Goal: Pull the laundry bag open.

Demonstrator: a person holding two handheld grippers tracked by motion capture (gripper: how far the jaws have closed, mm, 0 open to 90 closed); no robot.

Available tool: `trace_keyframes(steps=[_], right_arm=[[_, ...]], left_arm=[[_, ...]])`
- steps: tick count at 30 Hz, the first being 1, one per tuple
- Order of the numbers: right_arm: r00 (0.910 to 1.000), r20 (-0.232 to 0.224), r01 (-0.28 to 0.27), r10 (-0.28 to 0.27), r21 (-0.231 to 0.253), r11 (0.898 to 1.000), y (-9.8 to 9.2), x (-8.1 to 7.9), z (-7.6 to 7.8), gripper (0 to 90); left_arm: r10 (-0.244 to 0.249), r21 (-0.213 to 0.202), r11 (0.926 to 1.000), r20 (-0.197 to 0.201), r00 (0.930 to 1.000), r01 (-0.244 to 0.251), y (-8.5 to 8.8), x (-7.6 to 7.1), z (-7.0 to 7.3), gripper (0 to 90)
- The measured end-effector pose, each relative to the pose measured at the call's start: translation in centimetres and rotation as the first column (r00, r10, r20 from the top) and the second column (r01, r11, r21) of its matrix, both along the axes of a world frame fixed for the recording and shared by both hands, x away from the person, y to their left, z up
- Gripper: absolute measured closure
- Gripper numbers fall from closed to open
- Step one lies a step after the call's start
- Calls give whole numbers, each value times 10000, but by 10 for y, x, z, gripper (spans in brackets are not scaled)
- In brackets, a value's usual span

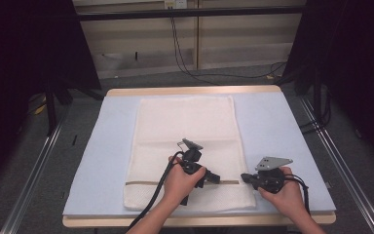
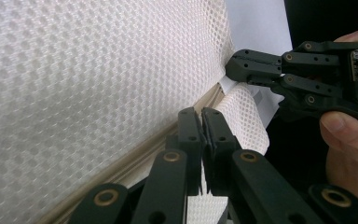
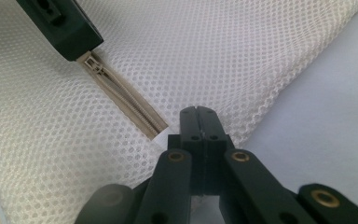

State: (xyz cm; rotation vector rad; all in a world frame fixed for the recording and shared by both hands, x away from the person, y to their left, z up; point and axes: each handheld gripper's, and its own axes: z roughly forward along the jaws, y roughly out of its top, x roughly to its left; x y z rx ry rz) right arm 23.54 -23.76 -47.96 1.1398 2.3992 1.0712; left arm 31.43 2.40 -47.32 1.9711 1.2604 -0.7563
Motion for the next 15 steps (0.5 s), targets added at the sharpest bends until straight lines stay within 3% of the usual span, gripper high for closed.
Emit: trace_keyframes(steps=[15], right_arm=[[10000, -2, -37, 37, 20, 10000, 0, 0, 0, 900]], left_arm=[[40, -23, 10000, -133, 9999, -40, 13, 1, -1, 873]])
